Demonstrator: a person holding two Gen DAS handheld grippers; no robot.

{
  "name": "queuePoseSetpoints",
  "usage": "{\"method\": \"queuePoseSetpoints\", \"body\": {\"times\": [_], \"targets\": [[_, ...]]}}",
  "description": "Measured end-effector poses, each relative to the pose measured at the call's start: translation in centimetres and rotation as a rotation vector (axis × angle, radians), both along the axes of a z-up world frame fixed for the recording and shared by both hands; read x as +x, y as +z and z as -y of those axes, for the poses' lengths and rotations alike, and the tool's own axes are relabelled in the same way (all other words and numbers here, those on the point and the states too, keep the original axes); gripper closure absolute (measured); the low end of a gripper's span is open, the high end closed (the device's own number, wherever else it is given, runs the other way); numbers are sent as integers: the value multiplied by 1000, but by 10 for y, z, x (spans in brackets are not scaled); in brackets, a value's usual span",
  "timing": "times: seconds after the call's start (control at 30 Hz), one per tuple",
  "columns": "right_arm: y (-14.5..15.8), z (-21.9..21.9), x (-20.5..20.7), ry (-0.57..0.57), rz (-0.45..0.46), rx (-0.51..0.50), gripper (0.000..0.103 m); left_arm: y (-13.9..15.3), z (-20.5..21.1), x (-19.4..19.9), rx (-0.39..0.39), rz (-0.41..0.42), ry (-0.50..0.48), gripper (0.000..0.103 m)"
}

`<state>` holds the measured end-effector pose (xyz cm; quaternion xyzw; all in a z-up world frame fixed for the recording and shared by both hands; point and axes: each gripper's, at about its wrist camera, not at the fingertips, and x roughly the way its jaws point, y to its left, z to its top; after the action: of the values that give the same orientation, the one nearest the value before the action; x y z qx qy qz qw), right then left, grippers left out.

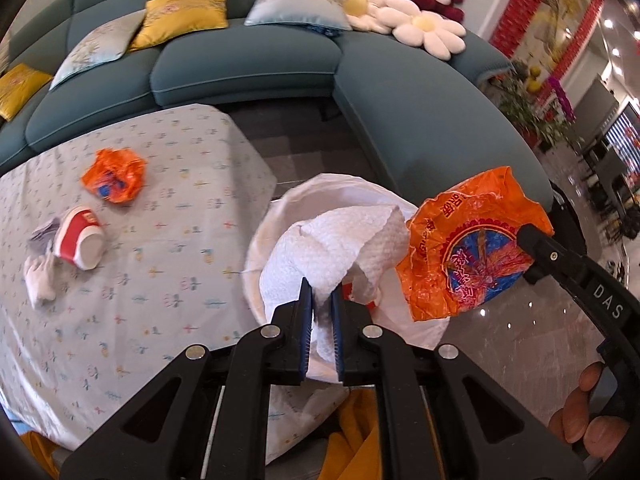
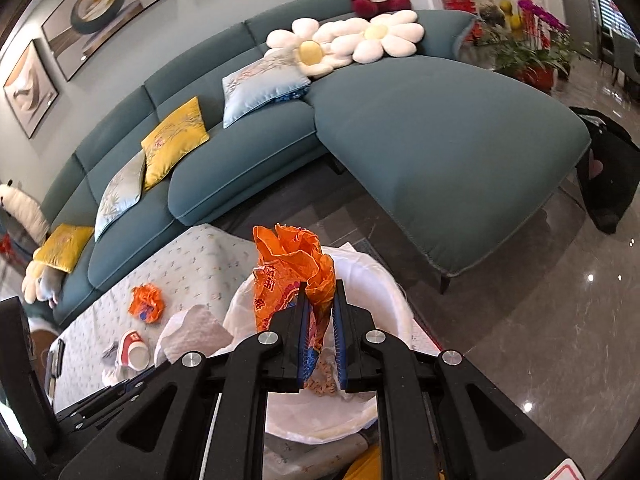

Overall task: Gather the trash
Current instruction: 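Carry both items over the bin and open the left tool to drop the towel, then open the right tool to drop the orange bag into the bin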

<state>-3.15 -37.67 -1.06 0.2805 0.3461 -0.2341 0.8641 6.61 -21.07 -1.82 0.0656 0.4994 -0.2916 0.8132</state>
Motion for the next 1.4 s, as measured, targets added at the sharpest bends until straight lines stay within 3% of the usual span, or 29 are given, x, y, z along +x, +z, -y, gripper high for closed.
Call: {"method": "queuePoseSetpoints", "body": {"times": [0.07,0.13,0.2,0.83,0.93,1.1,1.4], "targets": [[-2,4,0,-3,-3,1,92,-1,7,1,-1,4,-3,90],[-5,6,1,-3,-6,6,92,-1,12,2,-7,6,5,75],[-7,8,1,-3,-7,9,92,-1,14,3,-12,15,11,71],[-15,-7,23,53,-21,21,92,-11,0,13,10,4,52,69],[-14,-12,27,59,-23,19,87,-11,-4,15,8,2,69,59],[-10,-17,30,55,-17,9,73,-9,-12,18,0,0,90,58],[-4,-31,36,87,-16,-1,73,-6,-25,20,-8,-2,118,57]]}}
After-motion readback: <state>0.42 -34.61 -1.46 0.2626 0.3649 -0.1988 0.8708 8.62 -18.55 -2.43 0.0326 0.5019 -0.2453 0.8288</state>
